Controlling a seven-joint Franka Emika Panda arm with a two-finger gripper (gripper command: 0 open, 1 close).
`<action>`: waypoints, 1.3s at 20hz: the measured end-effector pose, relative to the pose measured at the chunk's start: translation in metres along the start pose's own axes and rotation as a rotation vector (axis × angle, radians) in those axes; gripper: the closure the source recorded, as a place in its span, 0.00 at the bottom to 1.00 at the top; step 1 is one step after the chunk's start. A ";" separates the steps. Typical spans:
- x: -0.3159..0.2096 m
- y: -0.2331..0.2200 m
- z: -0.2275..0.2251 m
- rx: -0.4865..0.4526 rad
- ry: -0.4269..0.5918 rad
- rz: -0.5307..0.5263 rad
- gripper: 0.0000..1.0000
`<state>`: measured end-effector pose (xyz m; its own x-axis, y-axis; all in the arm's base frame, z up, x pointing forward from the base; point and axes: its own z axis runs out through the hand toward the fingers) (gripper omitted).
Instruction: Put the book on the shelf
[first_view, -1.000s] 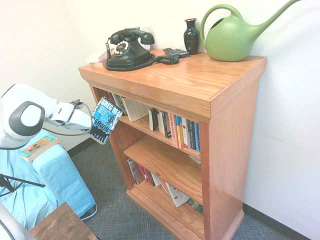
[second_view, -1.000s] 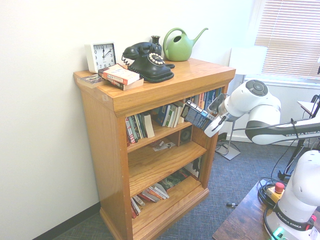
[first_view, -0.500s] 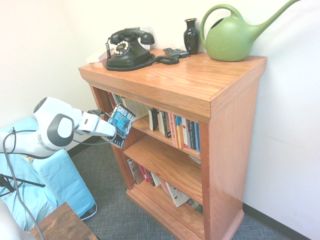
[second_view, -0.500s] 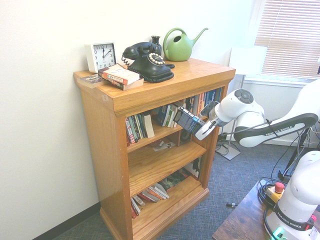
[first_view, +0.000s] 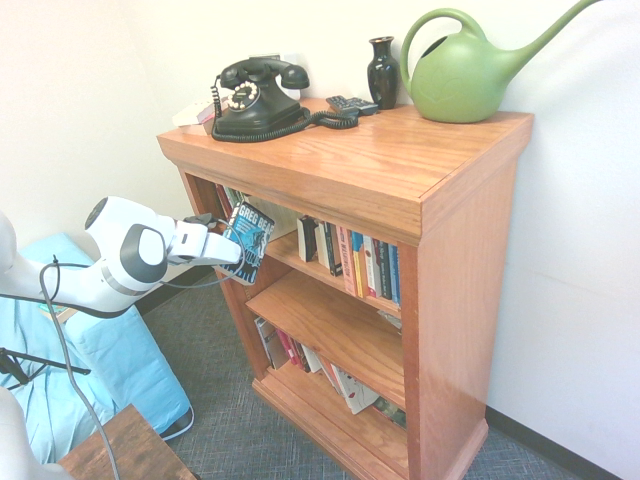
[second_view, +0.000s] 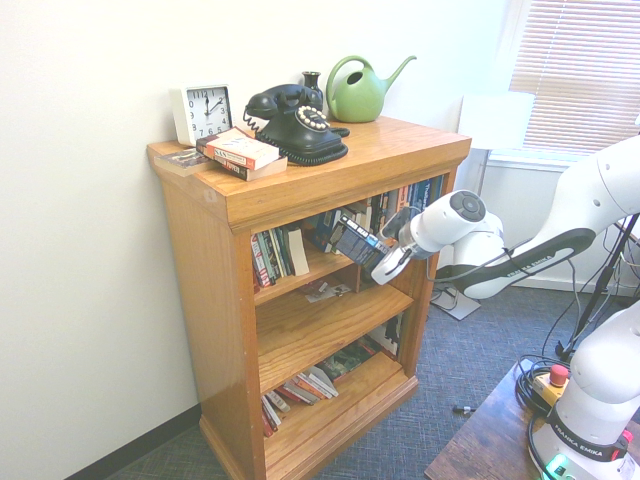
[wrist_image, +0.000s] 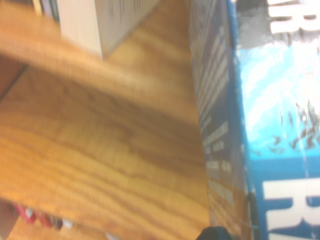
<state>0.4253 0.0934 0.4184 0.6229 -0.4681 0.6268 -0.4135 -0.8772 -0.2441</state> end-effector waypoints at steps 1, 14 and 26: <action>0.005 -0.004 0.000 -0.001 0.003 0.003 1.00; 0.030 -0.056 0.025 -0.026 -0.100 0.021 1.00; 0.047 -0.081 0.039 -0.071 -0.139 0.077 1.00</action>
<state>0.5139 0.1380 0.4388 0.6714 -0.5487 0.4981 -0.5069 -0.8304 -0.2314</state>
